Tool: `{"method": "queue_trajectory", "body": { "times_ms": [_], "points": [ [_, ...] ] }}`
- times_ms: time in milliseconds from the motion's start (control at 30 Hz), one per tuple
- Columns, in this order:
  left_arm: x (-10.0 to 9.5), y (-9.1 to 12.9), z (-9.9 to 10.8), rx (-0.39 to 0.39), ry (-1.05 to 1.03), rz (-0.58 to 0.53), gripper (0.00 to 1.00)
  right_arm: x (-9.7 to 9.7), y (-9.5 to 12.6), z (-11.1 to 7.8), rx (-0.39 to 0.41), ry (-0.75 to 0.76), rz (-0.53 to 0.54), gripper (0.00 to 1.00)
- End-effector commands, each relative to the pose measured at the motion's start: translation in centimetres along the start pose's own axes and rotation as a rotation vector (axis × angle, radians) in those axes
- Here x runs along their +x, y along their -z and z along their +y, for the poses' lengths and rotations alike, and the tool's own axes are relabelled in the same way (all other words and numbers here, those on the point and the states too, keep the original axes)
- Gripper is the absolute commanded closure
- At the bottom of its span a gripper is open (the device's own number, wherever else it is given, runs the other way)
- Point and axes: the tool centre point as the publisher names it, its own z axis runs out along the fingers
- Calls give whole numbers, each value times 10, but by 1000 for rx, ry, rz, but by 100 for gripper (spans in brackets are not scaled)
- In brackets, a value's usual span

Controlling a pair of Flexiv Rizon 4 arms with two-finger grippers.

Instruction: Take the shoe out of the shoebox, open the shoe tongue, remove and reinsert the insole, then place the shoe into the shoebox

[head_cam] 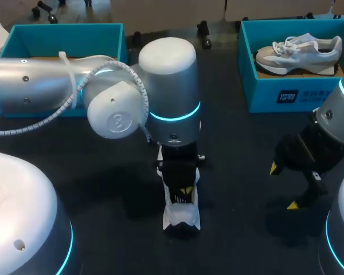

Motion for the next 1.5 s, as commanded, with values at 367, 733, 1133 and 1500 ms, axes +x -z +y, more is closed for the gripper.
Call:
{"method": "queue_trajectory", "body": {
  "times_ms": [367, 733, 1133, 1500],
  "points": [
    [4, -5, 9, -83, 64, 6, 100, 1, -1, -1, 0, 1, -3, 0],
    [6, -3, 13, -88, 72, 43, 43, 1, -1, -1, 0, 1, -3, 0],
    [19, -6, 12, -63, 88, 65, 17, 1, -1, -1, 0, 1, -3, 0],
    [18, 3, 23, -21, 101, 37, 0, 1, -1, -1, 0, 1, -3, 0]
  ]
}}
